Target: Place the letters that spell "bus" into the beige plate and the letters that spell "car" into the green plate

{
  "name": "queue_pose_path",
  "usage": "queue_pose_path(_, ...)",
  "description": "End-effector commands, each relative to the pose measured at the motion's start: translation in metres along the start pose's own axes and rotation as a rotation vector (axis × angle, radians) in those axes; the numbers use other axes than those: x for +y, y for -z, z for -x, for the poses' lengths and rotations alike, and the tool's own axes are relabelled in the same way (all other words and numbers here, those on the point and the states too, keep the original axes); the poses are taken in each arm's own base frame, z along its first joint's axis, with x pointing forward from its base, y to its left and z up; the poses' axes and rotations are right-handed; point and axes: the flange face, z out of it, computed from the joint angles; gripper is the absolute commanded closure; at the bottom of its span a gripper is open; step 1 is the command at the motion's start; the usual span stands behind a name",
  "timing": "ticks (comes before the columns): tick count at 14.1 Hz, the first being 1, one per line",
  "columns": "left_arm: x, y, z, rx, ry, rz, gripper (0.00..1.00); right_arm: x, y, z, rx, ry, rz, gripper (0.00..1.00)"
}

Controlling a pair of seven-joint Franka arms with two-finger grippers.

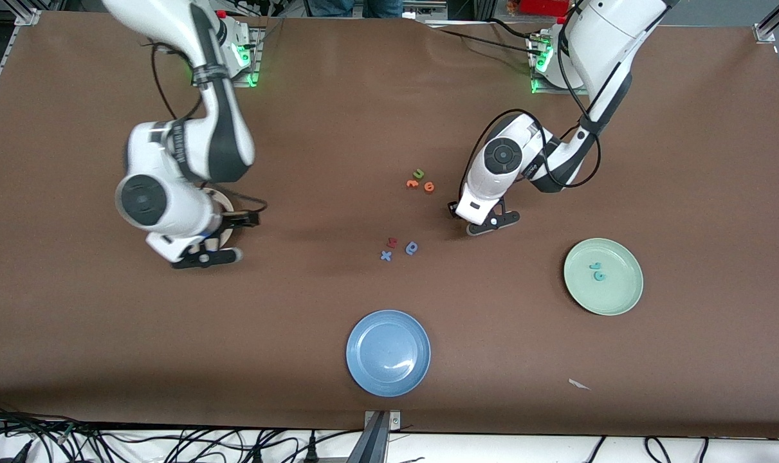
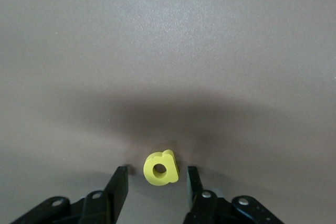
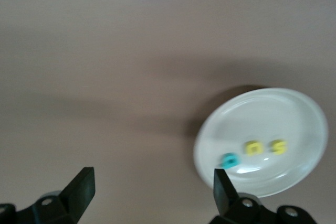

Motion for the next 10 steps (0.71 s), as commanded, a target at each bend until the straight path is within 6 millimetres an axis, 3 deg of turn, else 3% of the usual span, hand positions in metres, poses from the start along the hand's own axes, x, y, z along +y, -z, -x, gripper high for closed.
queue_pose_path(1, 0.000, -0.003, 0.004, 0.015, 0.001, -0.007, 0.55, -0.022, 0.006, 0.001, 0.018, -0.021, 0.024, 0.00)
queue_pose_path(3, 0.001, -0.004, 0.004, 0.013, 0.009, -0.007, 0.61, -0.018, 0.018, -0.001, 0.034, -0.014, 0.003, 0.00)
queue_pose_path(5, 0.002, -0.004, 0.002, 0.015, 0.011, -0.004, 0.69, 0.002, 0.042, 0.004, 0.034, 0.027, -0.016, 0.00)
queue_pose_path(8, 0.000, 0.000, -0.004, 0.020, 0.010, -0.001, 0.80, 0.048, 0.086, 0.022, 0.043, 0.075, -0.025, 0.00)
queue_pose_path(10, 0.003, 0.015, -0.019, 0.028, 0.021, -0.013, 0.83, 0.084, 0.112, 0.035, 0.044, 0.033, -0.049, 0.00)
